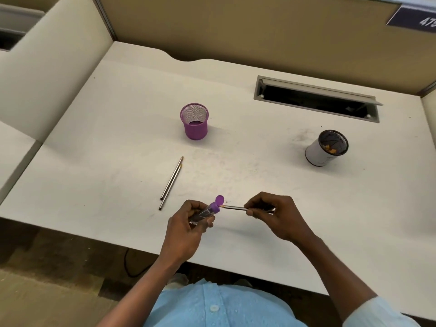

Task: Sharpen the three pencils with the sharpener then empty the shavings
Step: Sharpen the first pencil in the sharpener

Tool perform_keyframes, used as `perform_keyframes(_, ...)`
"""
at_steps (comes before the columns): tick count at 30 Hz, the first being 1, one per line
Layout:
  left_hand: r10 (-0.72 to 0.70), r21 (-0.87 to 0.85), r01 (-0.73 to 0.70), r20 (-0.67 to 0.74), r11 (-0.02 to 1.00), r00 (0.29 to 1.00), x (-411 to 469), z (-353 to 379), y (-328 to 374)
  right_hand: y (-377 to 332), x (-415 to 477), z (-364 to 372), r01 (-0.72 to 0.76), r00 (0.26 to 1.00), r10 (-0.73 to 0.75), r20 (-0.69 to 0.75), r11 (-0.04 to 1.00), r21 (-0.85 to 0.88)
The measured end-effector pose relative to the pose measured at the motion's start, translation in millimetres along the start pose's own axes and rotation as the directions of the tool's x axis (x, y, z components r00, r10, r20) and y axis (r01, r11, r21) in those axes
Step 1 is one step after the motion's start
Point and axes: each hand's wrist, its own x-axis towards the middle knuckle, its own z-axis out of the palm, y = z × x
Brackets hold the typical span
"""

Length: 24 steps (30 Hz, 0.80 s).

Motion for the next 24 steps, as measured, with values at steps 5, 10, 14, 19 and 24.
perform_keyframes(5, 0.053, 0.071, -0.057, 0.055, 0.996, 0.997, 2.5, 5.9, 2.6, 2.6, -9.3, -10.9, 0.029, 1.000, -0.029, -0.004, 0.997, -0.068)
perform_keyframes(10, 0.084, 0.133, -0.104, 0.143, 0.986, 0.986, 5.3, 5.0, 8.3, 1.1, -11.1, -15.4, 0.126, 0.992, -0.126, 0.014, 0.969, -0.210)
perform_keyframes(14, 0.087, 0.133, -0.118, 0.216, 0.984, 0.973, 10.3, -1.2, 16.6, -3.3, -14.1, -14.0, 0.251, 0.961, -0.277, -0.010, 0.888, -0.386)
perform_keyframes(19, 0.158, 0.128, -0.200, 0.278, 0.971, 0.947, 11.5, -5.8, 24.7, -9.5, -22.8, -4.6, 0.388, 0.863, -0.500, -0.070, 0.744, -0.544)
perform_keyframes(24, 0.229, 0.088, -0.260, 0.261, 0.962, 0.938, 11.7, -3.7, 27.8, -11.2, -30.0, 2.9, 0.397, 0.765, -0.637, -0.095, 0.583, -0.709)
